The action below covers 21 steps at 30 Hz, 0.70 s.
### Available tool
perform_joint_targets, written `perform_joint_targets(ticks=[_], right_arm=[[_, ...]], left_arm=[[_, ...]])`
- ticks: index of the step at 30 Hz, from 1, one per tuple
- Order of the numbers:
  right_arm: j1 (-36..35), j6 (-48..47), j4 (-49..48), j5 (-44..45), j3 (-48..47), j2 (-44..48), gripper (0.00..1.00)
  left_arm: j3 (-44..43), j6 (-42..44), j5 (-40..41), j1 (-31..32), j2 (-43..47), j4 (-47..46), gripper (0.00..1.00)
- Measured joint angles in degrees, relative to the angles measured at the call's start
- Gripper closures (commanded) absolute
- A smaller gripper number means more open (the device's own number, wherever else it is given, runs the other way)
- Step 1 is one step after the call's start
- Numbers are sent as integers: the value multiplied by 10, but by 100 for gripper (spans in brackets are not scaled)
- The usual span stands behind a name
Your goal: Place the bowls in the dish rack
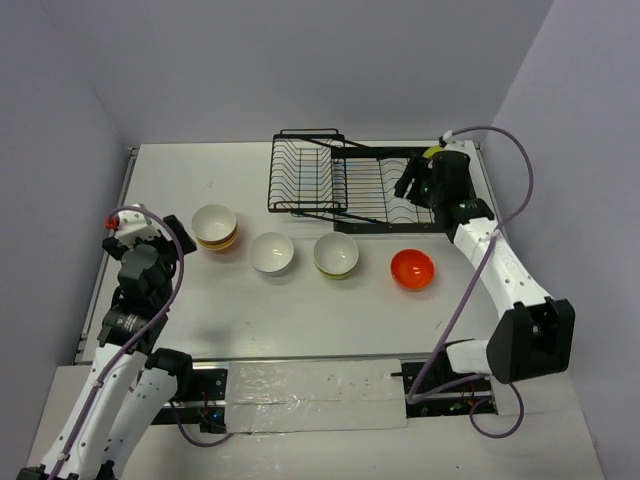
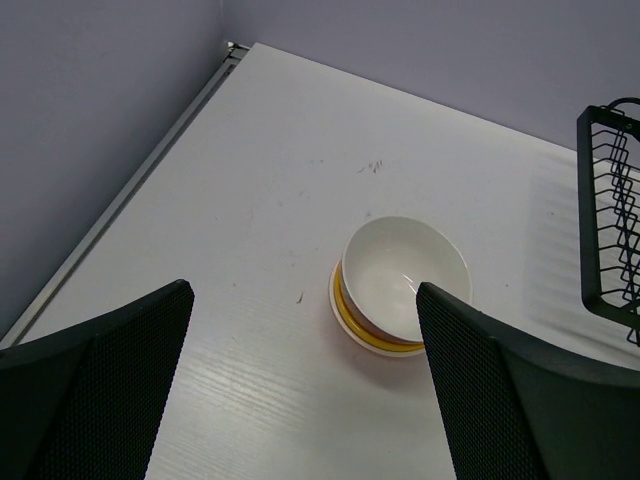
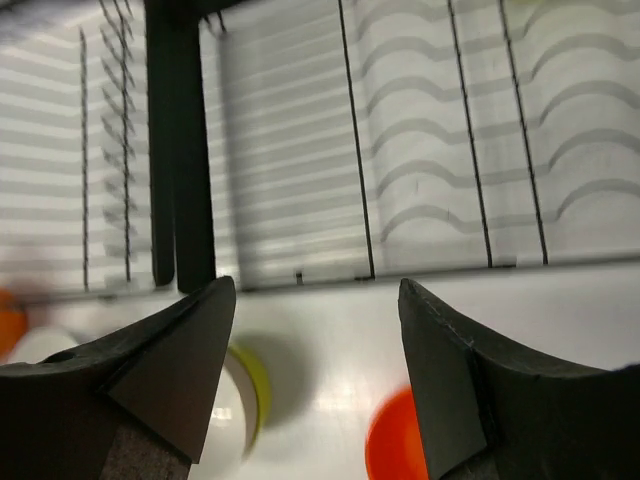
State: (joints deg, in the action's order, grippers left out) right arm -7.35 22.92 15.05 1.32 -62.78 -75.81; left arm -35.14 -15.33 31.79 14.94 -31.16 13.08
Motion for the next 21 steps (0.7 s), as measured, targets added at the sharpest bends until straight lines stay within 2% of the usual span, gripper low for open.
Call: perform_joint_targets(ticks=[6,11,21], right_arm=[[-71,-10,151,42,32,44,30],[-120,-5,226,56,72,44,34],[-169,17,236,72,101,-11,50]], left_arm=[[21,1,20,0,22,-21,1],[48,0,21,0,38,-30,1],[66,10,23,0,48,-52,1]])
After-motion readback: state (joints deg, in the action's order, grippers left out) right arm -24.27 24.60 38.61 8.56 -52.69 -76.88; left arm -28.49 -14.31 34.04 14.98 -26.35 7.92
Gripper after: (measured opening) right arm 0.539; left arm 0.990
